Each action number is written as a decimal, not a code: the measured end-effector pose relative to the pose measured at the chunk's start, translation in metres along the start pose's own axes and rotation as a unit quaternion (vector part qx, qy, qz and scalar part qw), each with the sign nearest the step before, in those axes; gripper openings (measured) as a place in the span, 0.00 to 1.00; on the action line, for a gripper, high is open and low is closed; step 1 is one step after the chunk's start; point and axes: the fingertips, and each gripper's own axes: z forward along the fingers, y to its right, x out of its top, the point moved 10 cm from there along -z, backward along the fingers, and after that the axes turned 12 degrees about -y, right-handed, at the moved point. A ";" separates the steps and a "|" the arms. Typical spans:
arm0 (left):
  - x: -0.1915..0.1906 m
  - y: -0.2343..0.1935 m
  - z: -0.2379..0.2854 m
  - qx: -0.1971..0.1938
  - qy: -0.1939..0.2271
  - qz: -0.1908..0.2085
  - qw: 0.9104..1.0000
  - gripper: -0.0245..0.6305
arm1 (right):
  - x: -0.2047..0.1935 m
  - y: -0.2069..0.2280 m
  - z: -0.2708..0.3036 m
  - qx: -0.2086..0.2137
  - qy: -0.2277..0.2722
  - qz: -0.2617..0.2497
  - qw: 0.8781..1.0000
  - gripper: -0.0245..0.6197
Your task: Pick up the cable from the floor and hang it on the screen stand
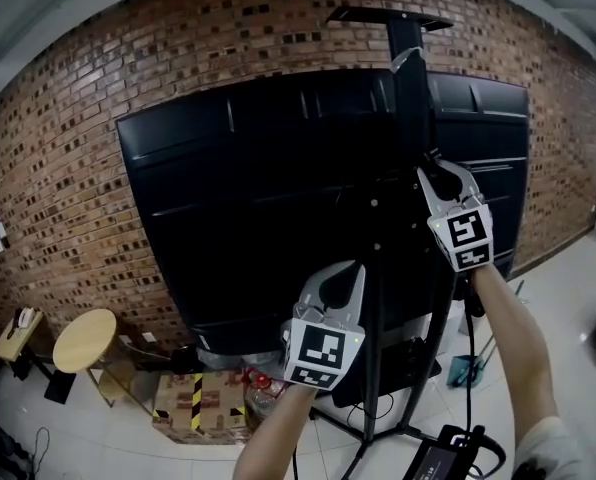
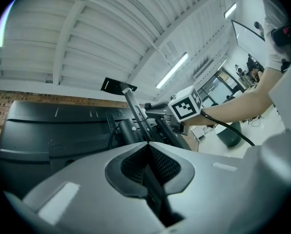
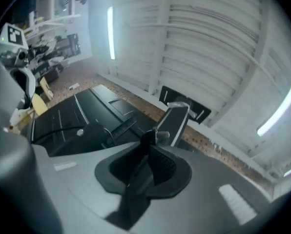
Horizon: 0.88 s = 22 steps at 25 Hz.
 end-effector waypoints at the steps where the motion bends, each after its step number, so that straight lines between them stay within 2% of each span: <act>1: 0.000 0.001 0.001 -0.002 0.001 0.003 1.000 0.07 | 0.012 0.003 0.003 -0.011 0.001 -0.032 0.999 0.11; 5: 0.001 0.003 0.003 -0.003 0.008 0.000 1.000 0.07 | 0.053 0.019 0.023 -0.017 -0.035 -0.112 0.993 0.11; 7: 0.001 0.008 0.002 -0.007 0.007 0.002 1.000 0.07 | 0.051 0.015 0.023 -0.027 -0.059 -0.162 0.985 0.11; 9: -0.001 0.013 0.002 -0.012 0.004 0.004 1.000 0.07 | 0.033 0.005 0.015 -0.044 -0.063 -0.199 0.977 0.11; 11: -0.003 0.019 0.000 -0.016 0.002 0.004 1.000 0.07 | 0.010 -0.005 -0.006 -0.043 -0.035 -0.158 0.986 0.11; 13: -0.005 0.024 -0.003 -0.020 0.003 0.001 1.000 0.07 | -0.014 -0.017 -0.035 -0.030 0.017 -0.065 0.997 0.12; 14: -0.007 0.025 -0.004 -0.020 0.006 -0.004 1.000 0.07 | -0.026 -0.025 -0.049 -0.017 0.046 -0.012 0.999 0.13; 16: -0.012 0.024 -0.006 -0.018 0.013 -0.026 0.999 0.07 | -0.055 -0.044 -0.067 0.017 0.083 0.077 0.993 0.13; 17: -0.017 0.024 -0.007 -0.015 0.016 -0.042 0.999 0.07 | -0.070 -0.056 -0.074 0.029 0.082 0.103 0.991 0.11; 18: -0.022 0.024 -0.009 -0.010 0.020 -0.060 0.998 0.07 | -0.085 -0.067 -0.080 0.037 0.070 0.119 0.990 0.05; 22: -0.046 0.032 -0.019 0.017 0.041 -0.130 0.990 0.07 | -0.121 -0.112 -0.117 0.071 0.018 0.174 0.982 0.04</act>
